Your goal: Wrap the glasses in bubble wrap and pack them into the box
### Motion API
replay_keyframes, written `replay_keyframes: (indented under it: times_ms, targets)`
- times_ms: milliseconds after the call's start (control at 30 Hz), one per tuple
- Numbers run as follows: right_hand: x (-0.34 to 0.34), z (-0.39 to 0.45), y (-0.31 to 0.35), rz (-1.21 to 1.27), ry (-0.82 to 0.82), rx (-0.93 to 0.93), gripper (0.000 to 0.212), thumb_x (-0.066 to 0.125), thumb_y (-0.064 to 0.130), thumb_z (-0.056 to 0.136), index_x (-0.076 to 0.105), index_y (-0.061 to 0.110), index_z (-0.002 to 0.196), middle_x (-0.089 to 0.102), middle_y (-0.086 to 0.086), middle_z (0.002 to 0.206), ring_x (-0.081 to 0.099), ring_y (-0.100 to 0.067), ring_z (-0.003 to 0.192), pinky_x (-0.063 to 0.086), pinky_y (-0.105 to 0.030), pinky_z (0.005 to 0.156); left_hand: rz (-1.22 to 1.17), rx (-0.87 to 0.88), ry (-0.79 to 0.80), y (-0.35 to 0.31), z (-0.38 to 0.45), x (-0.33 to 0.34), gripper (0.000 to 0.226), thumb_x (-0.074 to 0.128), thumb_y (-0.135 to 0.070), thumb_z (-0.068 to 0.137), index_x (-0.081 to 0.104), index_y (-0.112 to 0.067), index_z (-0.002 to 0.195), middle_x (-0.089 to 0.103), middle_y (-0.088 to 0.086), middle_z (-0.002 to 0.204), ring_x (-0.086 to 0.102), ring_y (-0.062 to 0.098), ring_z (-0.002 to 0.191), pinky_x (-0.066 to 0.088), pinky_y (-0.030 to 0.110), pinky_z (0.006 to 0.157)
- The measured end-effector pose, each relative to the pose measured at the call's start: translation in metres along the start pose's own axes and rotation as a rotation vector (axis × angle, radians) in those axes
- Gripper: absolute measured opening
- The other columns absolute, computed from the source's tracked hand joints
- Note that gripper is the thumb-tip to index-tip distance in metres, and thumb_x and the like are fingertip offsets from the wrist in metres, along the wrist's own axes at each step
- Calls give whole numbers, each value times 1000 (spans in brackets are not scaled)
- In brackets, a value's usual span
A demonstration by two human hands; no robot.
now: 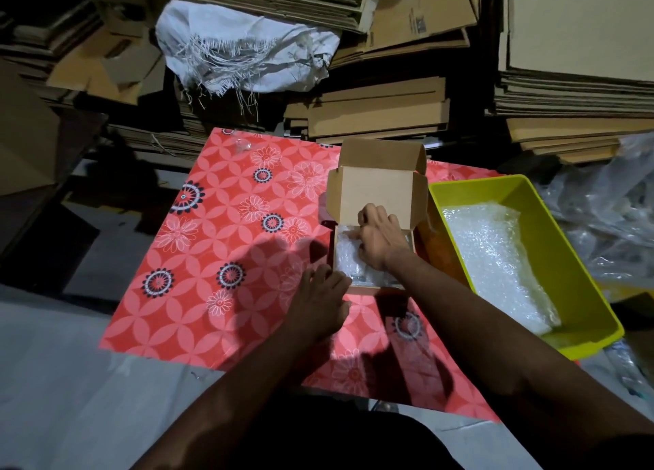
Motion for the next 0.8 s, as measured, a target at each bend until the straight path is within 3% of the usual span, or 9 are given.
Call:
replay_keyframes:
  times_ms: [300,433,567,700,800]
  targets:
    - [11,14,23,-159,56,14,31,42,37,93,70,31,106,37,-5,114,37,-24,107,36,-43,88,-9,-4,47,-2,0,1,43,58,-44,76,59,-20,112,62,0,112,53,26,105,44,45,89]
    - [8,19,19,-58,97,-15,29,49,36,95,69,24,111,37,-6,123,37,-26,113,39,-42,92,28,16,73,-3,1,1,48,63,-47,75,59,-19,115,61,0,115,53,27,107,43,46,91]
    - [-11,14,1,100,4,-14,25,61,27,92,74,27,113,42,-4,117,39,-26,113,43,-39,90,23,15,67,-3,1,1,48,60,-48,73,62,-17,110,62,0,111,55,27,106,44,43,89]
    - [-2,14,0,-101,13,-37,31,50,29,95,70,29,118,37,-5,124,38,-26,114,39,-41,91,14,21,66,-3,3,0,49,57,-49,72,63,-17,110,62,0,110,55,27,106,45,44,90]
    - [2,16,7,-179,30,-32,29,48,33,96,71,36,113,36,-5,125,37,-24,113,38,-41,90,31,16,76,-1,2,3,53,63,-49,71,61,-19,115,59,1,122,52,28,113,43,46,94]
Point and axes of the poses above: each hand's wrist, its own z-axis towards the middle knuckle, its own x-axis out of the palm, y = z × x, the point moved 10 cm from there along z, towards the middle knuckle
